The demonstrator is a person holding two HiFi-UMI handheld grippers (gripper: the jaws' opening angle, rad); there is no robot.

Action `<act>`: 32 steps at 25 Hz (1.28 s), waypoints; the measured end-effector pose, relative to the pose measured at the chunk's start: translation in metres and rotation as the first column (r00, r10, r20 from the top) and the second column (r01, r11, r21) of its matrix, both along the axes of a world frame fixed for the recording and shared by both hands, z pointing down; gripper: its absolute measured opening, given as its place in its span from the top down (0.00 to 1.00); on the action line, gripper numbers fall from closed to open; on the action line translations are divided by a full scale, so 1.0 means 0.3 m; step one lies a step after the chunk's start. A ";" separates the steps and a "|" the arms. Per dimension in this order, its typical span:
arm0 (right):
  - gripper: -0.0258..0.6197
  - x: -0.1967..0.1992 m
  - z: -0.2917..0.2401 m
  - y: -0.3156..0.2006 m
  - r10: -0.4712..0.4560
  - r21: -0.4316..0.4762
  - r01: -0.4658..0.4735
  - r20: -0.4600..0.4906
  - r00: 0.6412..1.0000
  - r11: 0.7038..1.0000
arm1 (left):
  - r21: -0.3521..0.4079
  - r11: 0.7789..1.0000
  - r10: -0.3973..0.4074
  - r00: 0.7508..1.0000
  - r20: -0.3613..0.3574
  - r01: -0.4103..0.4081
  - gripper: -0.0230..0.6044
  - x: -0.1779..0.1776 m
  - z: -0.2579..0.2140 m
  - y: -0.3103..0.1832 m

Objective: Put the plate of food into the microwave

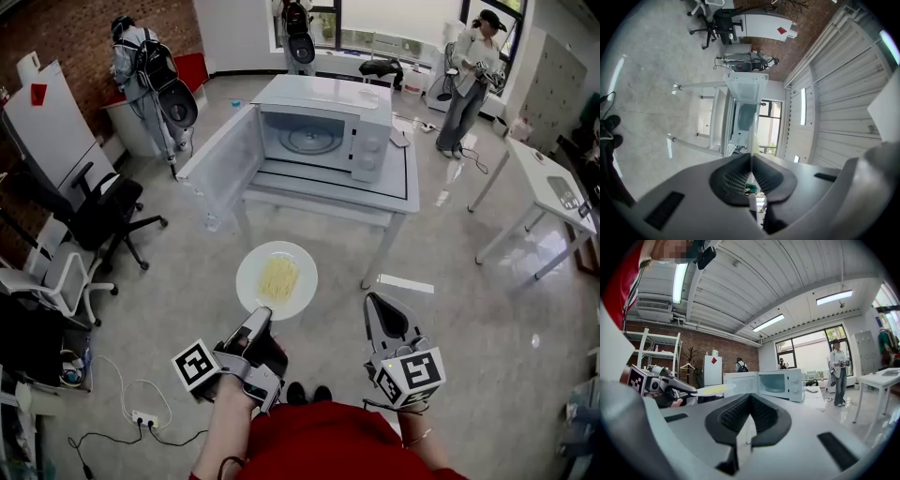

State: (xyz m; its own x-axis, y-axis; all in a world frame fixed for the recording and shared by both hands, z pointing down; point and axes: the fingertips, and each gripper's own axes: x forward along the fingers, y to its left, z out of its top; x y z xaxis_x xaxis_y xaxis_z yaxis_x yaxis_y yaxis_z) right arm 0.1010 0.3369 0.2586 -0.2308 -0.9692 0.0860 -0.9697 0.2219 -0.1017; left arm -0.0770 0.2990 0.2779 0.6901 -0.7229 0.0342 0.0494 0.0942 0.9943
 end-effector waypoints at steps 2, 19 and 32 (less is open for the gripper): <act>0.94 0.002 -0.001 0.001 0.002 -0.001 -0.002 -0.001 1.000 1.000 | 0.000 1.000 0.002 1.000 0.000 -0.002 0.93 0.004 -0.003 0.000; 0.94 0.025 -0.030 -0.142 -0.097 0.030 0.097 -0.020 0.995 0.995 | 0.042 0.999 -0.020 0.999 0.026 0.019 0.93 0.073 -0.032 -0.195; 0.94 0.091 -0.005 -0.679 -0.056 -0.015 0.056 0.013 0.998 0.998 | 0.029 0.998 0.046 0.998 0.037 -0.047 0.93 0.181 0.017 -0.697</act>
